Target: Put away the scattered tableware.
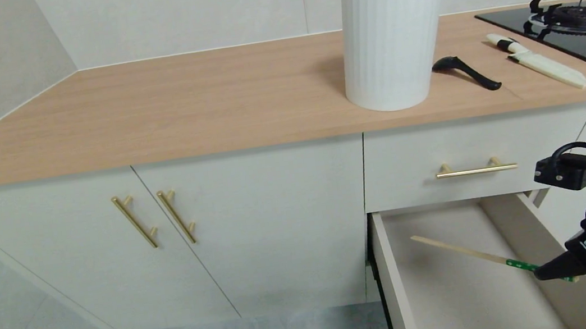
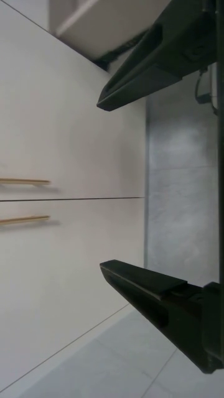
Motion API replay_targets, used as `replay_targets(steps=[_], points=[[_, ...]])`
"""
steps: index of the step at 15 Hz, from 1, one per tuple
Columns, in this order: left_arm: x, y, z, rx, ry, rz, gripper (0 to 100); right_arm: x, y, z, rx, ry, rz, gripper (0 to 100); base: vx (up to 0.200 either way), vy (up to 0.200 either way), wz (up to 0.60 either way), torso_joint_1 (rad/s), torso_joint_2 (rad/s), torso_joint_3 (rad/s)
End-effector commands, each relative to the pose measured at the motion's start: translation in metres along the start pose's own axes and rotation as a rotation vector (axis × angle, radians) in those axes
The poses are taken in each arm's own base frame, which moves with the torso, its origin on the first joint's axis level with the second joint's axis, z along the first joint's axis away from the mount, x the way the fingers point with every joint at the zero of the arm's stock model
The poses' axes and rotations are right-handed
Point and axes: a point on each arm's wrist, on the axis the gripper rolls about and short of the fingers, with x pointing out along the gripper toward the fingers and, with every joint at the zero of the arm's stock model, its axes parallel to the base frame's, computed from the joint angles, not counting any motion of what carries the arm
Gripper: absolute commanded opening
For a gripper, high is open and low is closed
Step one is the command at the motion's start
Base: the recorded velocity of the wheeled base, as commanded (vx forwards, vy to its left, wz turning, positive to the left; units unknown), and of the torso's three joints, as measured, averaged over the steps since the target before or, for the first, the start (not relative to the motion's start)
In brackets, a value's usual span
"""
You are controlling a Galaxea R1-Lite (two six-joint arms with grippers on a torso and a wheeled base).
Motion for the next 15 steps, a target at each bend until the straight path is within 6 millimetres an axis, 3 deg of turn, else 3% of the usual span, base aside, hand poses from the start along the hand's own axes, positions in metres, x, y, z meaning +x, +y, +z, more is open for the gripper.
replay_targets(steps=[1,7,12,15], points=[[0.000,0.000,0.000,-0.001,0.001,0.001,100,0.001,0.000,0.000,0.000,0.002,-0.001,0,0.000,0.000,0.00,-0.198,0.46,0.261],[0.000,0.000,0.000,-0.001,0.001,0.001,100,0.000,0.000,-0.001,0.000,0.003,-0.010,0,0.000,0.000,0.00,-0.171,0.42,0.258],[0.000,0.000,0.000,0.000,0.001,0.001,100,0.002,-0.001,0.002,-0.005,-0.021,-0.017,0,0.000,0.000,0.00,-0.024,0.06,0.030],[0.000,0.000,0.000,-0.001,0.001,0.001,100,0.017,-0.003,0.000,-0.016,-0.021,-0.063,0,0.000,0.000,0.00,0.000,0.00,0.000]])
